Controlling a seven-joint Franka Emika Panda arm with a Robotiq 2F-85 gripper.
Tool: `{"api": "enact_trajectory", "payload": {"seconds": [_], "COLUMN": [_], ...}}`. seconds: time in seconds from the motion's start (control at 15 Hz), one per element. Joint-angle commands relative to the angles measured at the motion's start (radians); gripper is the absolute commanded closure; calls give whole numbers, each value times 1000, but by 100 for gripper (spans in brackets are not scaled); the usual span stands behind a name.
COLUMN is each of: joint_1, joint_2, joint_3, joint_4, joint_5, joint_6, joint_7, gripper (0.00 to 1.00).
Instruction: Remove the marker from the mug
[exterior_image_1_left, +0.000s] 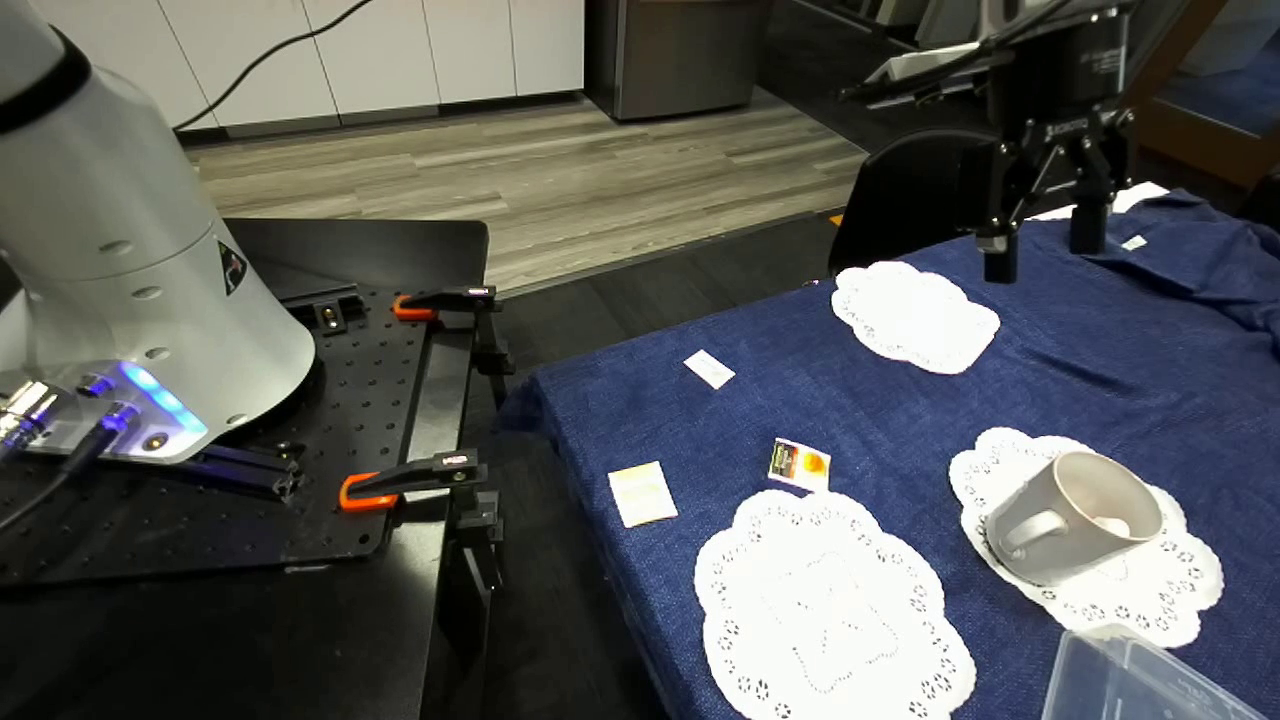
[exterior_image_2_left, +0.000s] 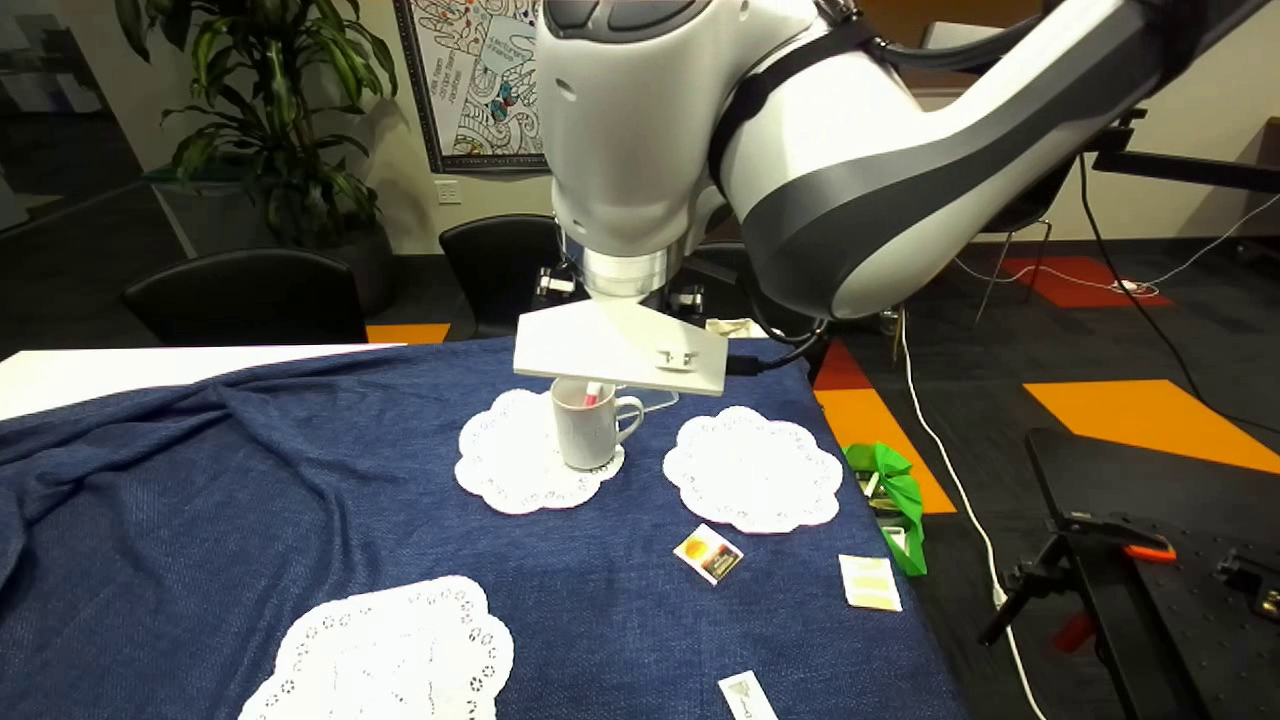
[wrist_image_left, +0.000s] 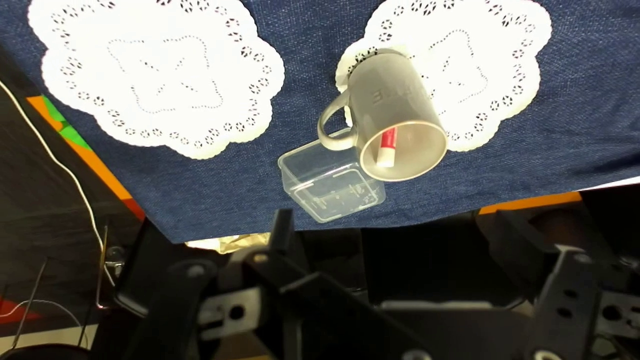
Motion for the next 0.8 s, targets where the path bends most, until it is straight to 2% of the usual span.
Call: {"api": "enact_trajectory", "payload": {"seconds": [0.0, 0.33, 0.73], "joint_1": [31, 68, 61], "joint_2": [-1, 80, 223], "joint_3": [-34, -89, -131], "joint_4": [1, 109, 271], "joint_5": [18, -2, 88], "joint_6": [6, -23, -41], "joint_7": [-10, 119, 152], "gripper": [0, 0, 0]}}
